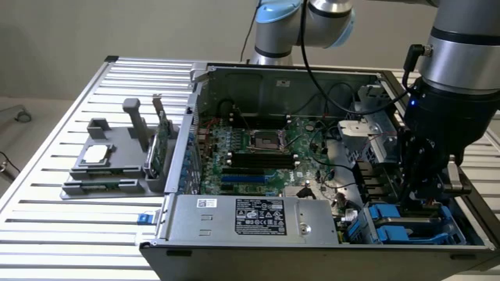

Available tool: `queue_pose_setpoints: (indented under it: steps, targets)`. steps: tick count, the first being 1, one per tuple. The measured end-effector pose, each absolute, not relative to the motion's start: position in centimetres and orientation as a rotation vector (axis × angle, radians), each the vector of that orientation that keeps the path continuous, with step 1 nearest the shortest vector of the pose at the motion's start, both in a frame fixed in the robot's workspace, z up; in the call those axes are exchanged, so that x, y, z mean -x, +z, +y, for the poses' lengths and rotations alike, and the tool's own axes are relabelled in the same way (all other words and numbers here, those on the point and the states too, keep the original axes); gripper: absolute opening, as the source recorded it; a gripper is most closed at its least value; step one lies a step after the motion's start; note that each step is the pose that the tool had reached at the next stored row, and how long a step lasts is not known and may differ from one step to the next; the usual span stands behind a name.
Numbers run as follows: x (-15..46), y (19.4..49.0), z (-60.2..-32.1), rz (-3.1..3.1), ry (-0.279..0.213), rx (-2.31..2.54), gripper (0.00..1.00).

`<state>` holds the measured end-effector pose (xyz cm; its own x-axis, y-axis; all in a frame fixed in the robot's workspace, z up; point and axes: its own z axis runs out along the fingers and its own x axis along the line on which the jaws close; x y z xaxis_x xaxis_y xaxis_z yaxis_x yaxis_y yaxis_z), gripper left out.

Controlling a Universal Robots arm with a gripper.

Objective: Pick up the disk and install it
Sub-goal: 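Insert the second disk wire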

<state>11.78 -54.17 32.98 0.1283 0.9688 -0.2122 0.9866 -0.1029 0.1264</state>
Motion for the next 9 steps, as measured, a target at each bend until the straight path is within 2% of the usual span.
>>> queue_pose_setpoints:
  steps: [9]
  targets:
    - [-11.8,32.91,-54.8,1.931,-0.107,-2.172,0.16]
